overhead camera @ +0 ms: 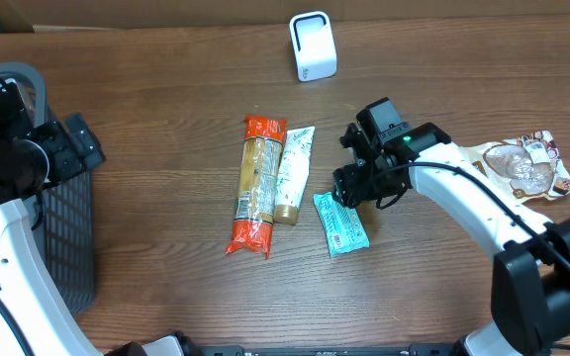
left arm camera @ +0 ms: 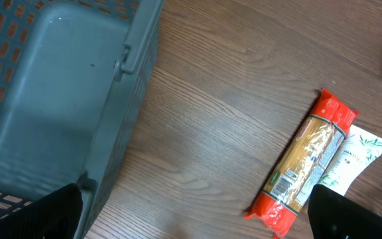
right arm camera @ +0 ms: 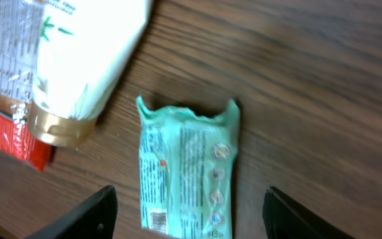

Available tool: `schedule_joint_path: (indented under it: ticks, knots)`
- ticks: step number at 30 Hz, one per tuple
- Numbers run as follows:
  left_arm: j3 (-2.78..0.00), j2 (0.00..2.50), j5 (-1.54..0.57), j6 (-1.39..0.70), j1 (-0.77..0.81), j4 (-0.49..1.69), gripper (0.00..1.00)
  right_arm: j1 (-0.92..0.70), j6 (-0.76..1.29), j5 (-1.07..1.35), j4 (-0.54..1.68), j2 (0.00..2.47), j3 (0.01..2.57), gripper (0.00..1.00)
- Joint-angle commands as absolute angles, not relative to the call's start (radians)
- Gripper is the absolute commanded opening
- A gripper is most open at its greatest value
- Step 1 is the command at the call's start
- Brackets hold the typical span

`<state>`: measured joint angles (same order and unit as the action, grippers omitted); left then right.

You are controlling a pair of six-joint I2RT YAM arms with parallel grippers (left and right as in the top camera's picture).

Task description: Scan the item barcode

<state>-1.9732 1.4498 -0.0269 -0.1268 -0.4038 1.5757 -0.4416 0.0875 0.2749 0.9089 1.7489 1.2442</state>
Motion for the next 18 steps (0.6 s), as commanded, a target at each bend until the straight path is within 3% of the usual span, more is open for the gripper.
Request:
schedule_joint_path:
  ticks: [1, 10, 18]
  knots:
    - [-1.972, 1.451, -0.035, -0.112, -0.405, 1.574, 1.0, -0.476, -0.142, 0.422, 0.847, 1.77, 1.235, 0.66]
    - [-1.972, 1.451, -0.034, -0.112, -0.405, 1.573, 0.99, -0.588, -0.13, 0.473, 0.805, 1.834, 1.234, 0.72]
    - [-1.972, 1.451, -0.034, -0.112, -0.405, 1.573, 0.99, -0.569, -0.046, 0.466, 0.76, 1.899, 1.234, 0.79]
